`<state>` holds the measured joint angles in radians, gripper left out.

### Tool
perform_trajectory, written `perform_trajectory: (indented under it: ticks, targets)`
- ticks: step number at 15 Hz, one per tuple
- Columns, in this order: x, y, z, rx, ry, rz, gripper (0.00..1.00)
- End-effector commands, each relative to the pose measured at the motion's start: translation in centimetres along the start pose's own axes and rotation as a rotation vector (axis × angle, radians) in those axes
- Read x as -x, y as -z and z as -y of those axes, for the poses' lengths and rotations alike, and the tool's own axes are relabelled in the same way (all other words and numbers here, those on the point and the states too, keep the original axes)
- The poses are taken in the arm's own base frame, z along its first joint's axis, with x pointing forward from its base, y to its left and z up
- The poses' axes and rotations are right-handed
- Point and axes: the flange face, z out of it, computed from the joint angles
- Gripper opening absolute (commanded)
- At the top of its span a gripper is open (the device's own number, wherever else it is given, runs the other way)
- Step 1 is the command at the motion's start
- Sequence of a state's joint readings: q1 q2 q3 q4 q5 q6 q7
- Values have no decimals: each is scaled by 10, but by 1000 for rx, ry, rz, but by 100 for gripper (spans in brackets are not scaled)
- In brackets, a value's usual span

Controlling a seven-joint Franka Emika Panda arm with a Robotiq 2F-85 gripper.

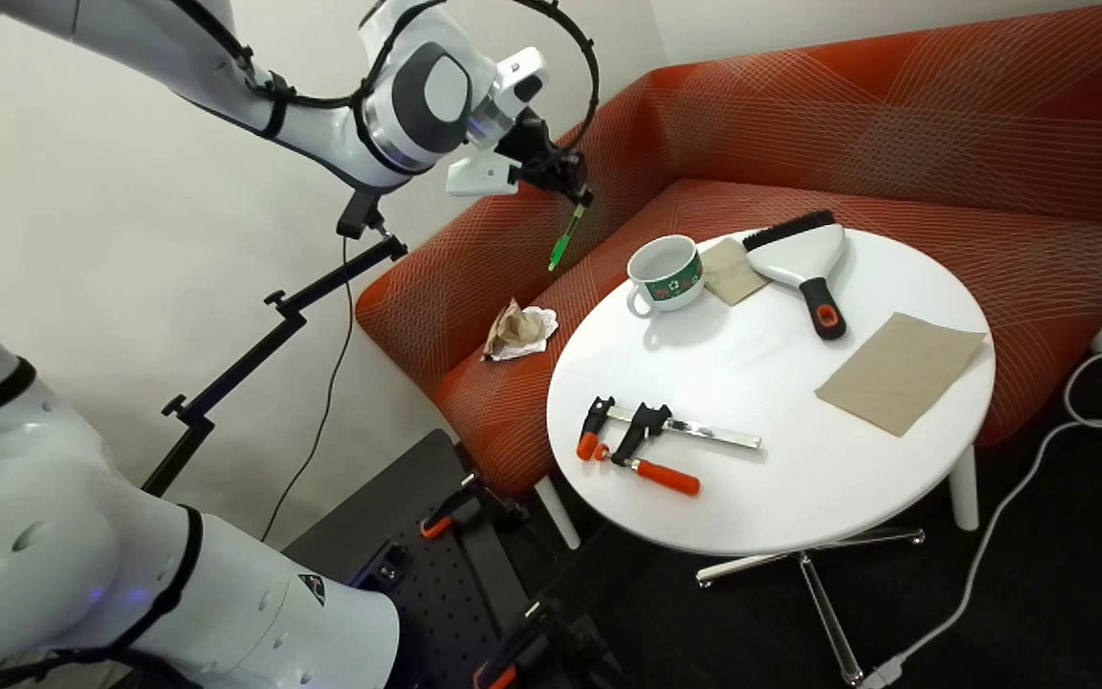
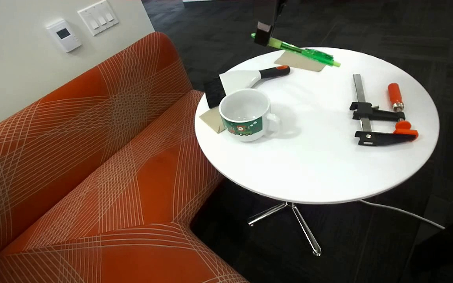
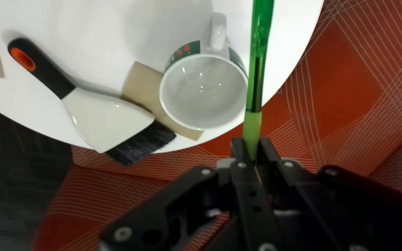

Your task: Pick up the pen and place it in the cup

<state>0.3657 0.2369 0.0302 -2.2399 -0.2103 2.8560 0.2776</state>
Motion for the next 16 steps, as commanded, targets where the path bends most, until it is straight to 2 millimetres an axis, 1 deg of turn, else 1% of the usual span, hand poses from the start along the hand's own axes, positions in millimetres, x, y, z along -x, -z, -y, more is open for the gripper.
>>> perform_trajectory:
  ticks: [1,2,7,8,12,16]
  targets:
    - [-3,3,2,-17,51,-5,3]
    - [-5,4,4,-24,66,-7,12]
    - [-3,0,3,-23,61,0,12]
    - [-3,0,3,-23,61,0,3]
    - [-17,-11,5,-53,145,-110,3]
    - [-33,-31,4,-69,234,-213,3]
